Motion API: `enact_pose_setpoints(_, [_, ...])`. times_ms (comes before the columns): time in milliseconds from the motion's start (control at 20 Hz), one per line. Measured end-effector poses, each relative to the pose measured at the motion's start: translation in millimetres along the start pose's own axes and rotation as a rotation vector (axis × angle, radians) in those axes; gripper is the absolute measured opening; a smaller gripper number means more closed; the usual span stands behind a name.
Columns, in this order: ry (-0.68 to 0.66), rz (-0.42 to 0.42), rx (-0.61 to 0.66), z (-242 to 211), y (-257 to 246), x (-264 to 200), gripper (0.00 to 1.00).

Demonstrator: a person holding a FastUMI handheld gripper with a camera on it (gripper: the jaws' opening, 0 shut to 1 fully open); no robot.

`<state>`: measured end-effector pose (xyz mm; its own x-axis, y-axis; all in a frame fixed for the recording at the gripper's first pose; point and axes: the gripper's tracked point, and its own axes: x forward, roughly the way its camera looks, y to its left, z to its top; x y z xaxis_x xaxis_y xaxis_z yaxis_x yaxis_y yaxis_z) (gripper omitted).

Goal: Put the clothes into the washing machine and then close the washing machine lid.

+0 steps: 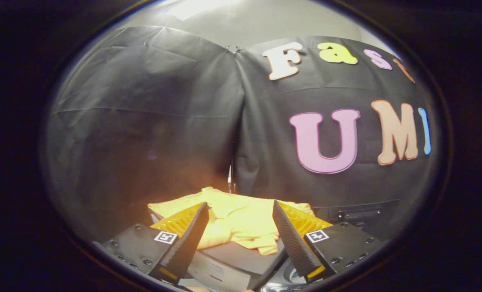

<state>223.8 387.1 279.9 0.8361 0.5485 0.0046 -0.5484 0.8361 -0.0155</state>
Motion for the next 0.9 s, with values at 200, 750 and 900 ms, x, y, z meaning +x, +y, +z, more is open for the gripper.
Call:
enact_pose_setpoints(200, [0.12,0.03,-0.017,-40.4,21.0,33.0,1.0])
enact_pose_setpoints(750, [0.281,0.02,0.062,-88.7,16.3,45.3,0.42])
enact_pose_setpoints(900, [0.295,-0.004,0.142,-90.5,12.3,41.6,0.16])
